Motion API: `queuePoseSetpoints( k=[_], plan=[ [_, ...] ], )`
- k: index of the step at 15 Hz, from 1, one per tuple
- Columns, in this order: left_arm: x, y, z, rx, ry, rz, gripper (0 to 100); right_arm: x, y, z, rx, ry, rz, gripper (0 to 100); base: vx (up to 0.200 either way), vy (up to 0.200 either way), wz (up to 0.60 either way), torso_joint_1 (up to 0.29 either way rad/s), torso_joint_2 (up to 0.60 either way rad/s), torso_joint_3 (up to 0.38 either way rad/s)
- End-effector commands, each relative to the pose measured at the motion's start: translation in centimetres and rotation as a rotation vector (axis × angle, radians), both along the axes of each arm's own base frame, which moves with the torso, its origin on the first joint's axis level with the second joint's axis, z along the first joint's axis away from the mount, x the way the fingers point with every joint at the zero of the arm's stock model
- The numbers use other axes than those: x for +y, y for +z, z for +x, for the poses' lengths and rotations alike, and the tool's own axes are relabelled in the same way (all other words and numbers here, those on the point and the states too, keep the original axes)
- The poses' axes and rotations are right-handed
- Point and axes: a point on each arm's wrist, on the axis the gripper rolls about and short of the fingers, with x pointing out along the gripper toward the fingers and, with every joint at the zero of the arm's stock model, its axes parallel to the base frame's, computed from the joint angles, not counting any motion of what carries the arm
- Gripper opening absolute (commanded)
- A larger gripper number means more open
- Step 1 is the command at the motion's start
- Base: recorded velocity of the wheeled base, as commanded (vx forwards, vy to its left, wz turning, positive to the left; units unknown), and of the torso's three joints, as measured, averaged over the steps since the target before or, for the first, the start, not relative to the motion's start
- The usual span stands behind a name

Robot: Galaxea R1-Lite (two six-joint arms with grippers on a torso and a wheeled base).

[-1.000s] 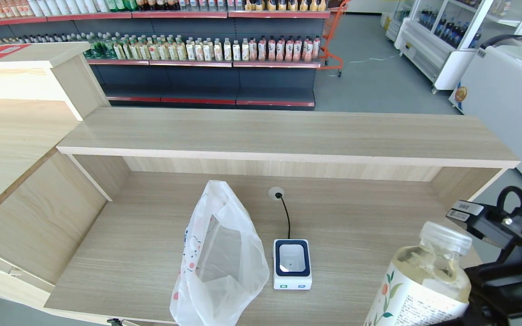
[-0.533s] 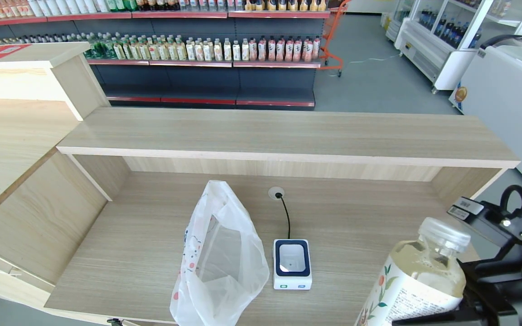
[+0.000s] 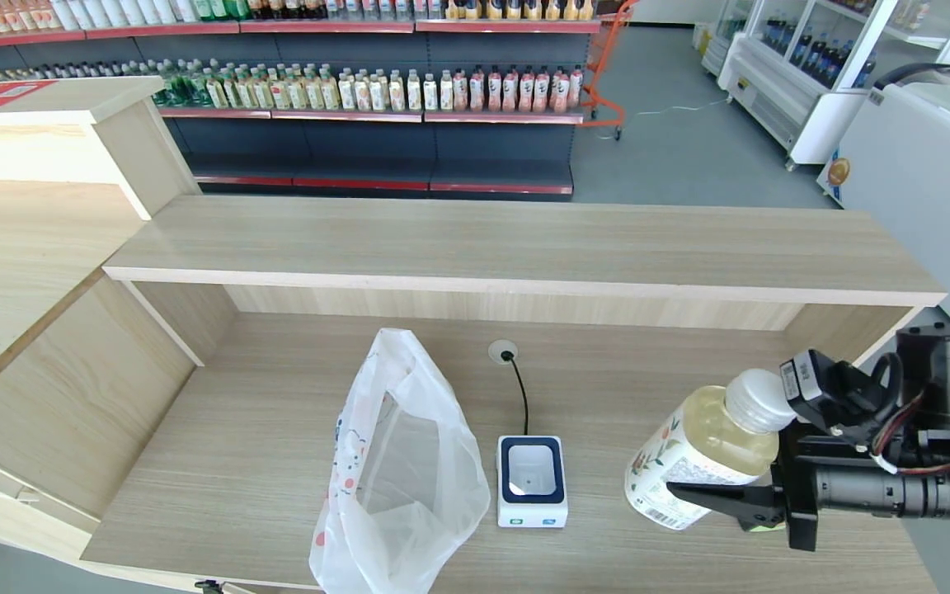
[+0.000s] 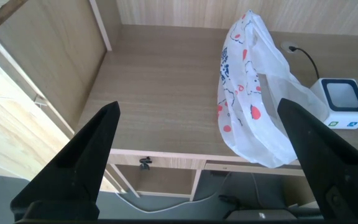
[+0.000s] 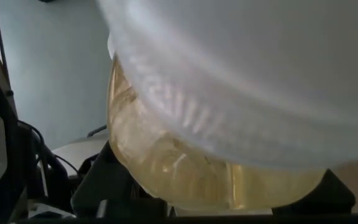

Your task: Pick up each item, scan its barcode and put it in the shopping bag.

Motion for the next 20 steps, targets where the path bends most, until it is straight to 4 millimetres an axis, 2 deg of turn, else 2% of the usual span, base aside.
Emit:
queuePoseSetpoints(
  k=[1,3,5,7,11,20],
  plan=[
    [0.0,0.0,0.0,-0.001,0.0,0.0,100,1.1,-3.7,3.7,0.011,0.058,-0.026,0,0.0,0.0,0.0,0.0,0.0,0.0],
    [0.0,0.0,0.0,-0.001,0.0,0.0,100,1.6,-5.2,5.6,-0.041,0.146,-0.027,0,0.0,0.0,0.0,0.0,0.0,0.0],
    [0.0,0.0,0.0,-0.001,0.0,0.0,100,1.3,-6.4,7.6,-0.092,0.182,-0.038,0,0.0,0.0,0.0,0.0,0.0,0.0],
    [0.0,0.0,0.0,-0.001,0.0,0.0,100,1.0,-7.7,8.6,-0.123,0.206,-0.054,0,0.0,0.0,0.0,0.0,0.0,0.0],
    [0.0,0.0,0.0,-0.001,0.0,0.0,100,1.8,-9.8,11.0,-0.286,0.328,-0.086,0,0.0,0.0,0.0,0.0,0.0,0.0],
    [0.0,0.0,0.0,-0.001,0.0,0.0,100,5.1,-11.9,14.8,-0.432,0.502,-0.019,0,0.0,0.0,0.0,0.0,0.0,0.0]
  ],
)
